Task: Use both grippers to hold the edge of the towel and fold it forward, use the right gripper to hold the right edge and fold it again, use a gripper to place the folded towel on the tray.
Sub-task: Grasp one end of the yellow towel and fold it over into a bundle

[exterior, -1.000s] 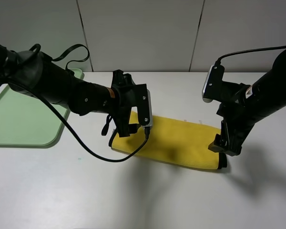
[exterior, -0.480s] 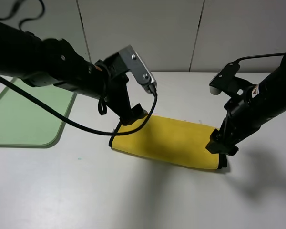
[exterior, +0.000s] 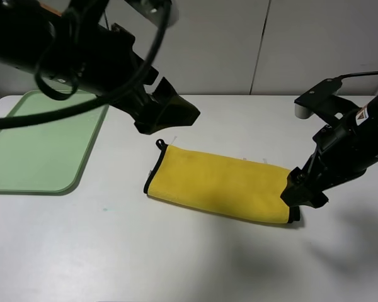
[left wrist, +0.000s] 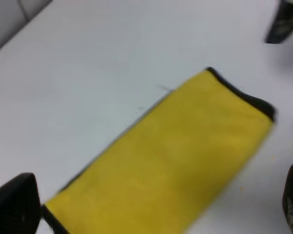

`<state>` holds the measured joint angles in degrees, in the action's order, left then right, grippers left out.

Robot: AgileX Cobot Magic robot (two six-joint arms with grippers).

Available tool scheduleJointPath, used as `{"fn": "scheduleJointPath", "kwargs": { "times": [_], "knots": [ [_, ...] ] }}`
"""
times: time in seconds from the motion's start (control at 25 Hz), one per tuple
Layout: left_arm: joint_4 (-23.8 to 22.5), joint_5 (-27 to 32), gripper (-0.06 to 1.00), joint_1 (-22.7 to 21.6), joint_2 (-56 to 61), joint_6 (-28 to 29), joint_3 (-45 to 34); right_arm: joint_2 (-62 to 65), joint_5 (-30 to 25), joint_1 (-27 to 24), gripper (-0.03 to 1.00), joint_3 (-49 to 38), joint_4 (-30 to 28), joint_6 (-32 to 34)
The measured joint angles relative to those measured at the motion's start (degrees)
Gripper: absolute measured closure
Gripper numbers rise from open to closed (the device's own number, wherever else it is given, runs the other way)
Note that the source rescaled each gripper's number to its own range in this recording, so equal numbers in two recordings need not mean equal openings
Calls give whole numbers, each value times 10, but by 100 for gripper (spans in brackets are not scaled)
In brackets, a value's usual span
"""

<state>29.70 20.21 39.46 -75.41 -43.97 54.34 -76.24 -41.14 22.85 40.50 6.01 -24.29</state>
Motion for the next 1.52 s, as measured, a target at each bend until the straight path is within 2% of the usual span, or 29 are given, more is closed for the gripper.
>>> {"fn": "scheduleJointPath", "kwargs": {
  "times": [0.12,0.32,0.48,0.6,0.76,0.96,1.32,1.52],
  "knots": [
    [-96,51,-6,0,39,95,0,12,-7,0,-3,0,1,4],
    [-272,150,-6,0,102,305,0,13,-9,0,-3,0,1,17],
    [-356,237,-6,0,157,418,0,13,-10,0,-3,0,1,30],
    [-377,286,-6,0,209,457,0,13,-13,0,-3,0,1,39],
    [-379,345,-6,0,270,491,0,13,-15,0,-3,0,1,45],
    [-393,396,-6,0,355,525,-12,13,-25,0,-3,0,6,49],
    [-407,433,-6,0,542,600,-128,13,-25,0,-3,0,35,49],
    [-407,434,-6,0,639,612,-177,13,-25,0,-3,0,37,49]
  ]
}}
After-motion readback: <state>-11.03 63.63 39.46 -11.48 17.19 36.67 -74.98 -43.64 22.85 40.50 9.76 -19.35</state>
